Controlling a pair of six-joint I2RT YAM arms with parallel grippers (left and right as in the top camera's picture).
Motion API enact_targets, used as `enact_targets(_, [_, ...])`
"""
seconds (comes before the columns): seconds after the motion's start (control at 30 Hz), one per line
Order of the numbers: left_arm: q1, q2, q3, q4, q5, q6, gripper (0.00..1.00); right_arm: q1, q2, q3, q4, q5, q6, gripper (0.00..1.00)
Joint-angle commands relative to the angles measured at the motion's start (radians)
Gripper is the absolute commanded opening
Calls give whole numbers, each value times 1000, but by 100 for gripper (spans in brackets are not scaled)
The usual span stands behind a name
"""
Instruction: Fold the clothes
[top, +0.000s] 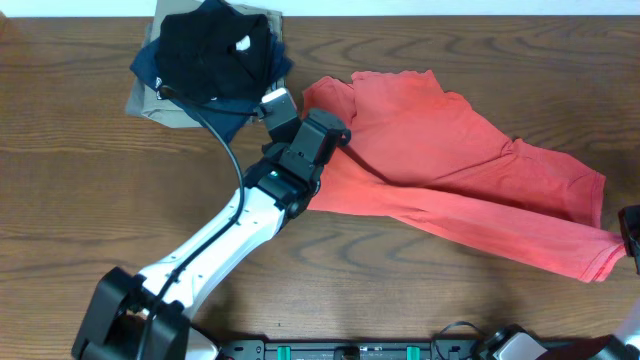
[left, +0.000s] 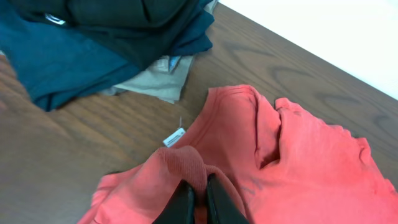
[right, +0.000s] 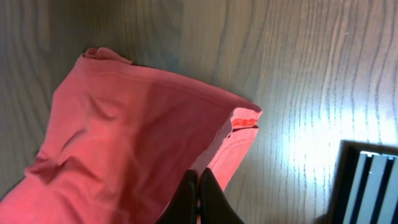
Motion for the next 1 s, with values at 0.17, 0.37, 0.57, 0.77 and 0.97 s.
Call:
enact_targets(0.17, [4, 80, 17, 81, -21, 18, 8, -6, 77, -11, 43, 3, 28, 1])
enact_targets(0.37, [3, 151, 17, 158, -19, 18, 10, 27, 124, -11, 93, 4, 29, 1])
enact_targets(0.57, [3, 209, 17, 201, -20, 18, 13, 81, 172, -11, 166, 4, 28, 2])
enact_targets(0.77, [3, 228, 17, 223, -15, 19, 27, 120, 192, -11, 213, 5, 27, 27])
enact_targets(0.97, [19, 206, 17, 224, -16, 178, 74, 122, 193, -8, 253, 8, -8, 99])
